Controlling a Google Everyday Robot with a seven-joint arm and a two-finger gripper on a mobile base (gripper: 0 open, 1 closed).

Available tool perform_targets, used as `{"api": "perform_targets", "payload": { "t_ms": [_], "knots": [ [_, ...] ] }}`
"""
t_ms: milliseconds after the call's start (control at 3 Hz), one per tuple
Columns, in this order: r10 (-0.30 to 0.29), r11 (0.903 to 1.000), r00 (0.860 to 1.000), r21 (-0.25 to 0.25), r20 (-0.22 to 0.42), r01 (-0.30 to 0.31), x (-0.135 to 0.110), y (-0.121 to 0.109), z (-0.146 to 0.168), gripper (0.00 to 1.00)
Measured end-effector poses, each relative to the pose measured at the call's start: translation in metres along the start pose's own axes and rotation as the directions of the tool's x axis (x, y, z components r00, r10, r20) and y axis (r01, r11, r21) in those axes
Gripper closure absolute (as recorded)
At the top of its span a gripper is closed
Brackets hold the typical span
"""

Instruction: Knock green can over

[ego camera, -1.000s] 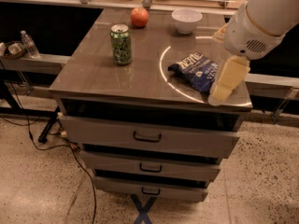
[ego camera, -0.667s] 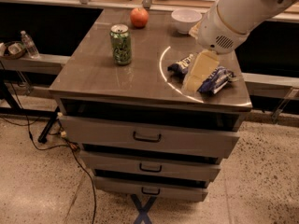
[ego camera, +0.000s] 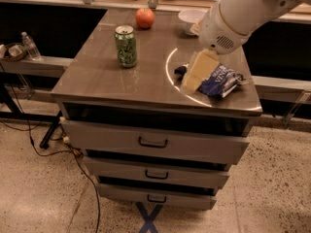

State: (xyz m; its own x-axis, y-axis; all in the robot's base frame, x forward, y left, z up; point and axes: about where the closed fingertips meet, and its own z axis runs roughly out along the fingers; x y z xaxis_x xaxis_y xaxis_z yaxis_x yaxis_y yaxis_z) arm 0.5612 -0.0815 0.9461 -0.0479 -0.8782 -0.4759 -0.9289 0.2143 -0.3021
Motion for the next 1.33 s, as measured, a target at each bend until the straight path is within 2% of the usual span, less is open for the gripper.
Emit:
{"api": "perform_targets", "payload": {
  "t_ms": [333, 667, 1000, 1333],
  "knots": [
    [-0.008, 0.9995, 0.994, 0.031, 0.109, 0.005, -0.037, -0.024, 0.023, 0.0],
    [-0.013, 0.9987, 0.976, 0.051, 0.217, 0.002, -0.072, -0.058, 0.058, 0.0],
    [0.01, 0.9993, 0.955, 0.03, 0.297, -0.02, -0.099, -0.087, 0.098, 0.0],
    [0.058, 0.9983, 0.932, -0.014, 0.358, -0.057, -0.121, -0.106, 0.14, 0.0]
  ]
}}
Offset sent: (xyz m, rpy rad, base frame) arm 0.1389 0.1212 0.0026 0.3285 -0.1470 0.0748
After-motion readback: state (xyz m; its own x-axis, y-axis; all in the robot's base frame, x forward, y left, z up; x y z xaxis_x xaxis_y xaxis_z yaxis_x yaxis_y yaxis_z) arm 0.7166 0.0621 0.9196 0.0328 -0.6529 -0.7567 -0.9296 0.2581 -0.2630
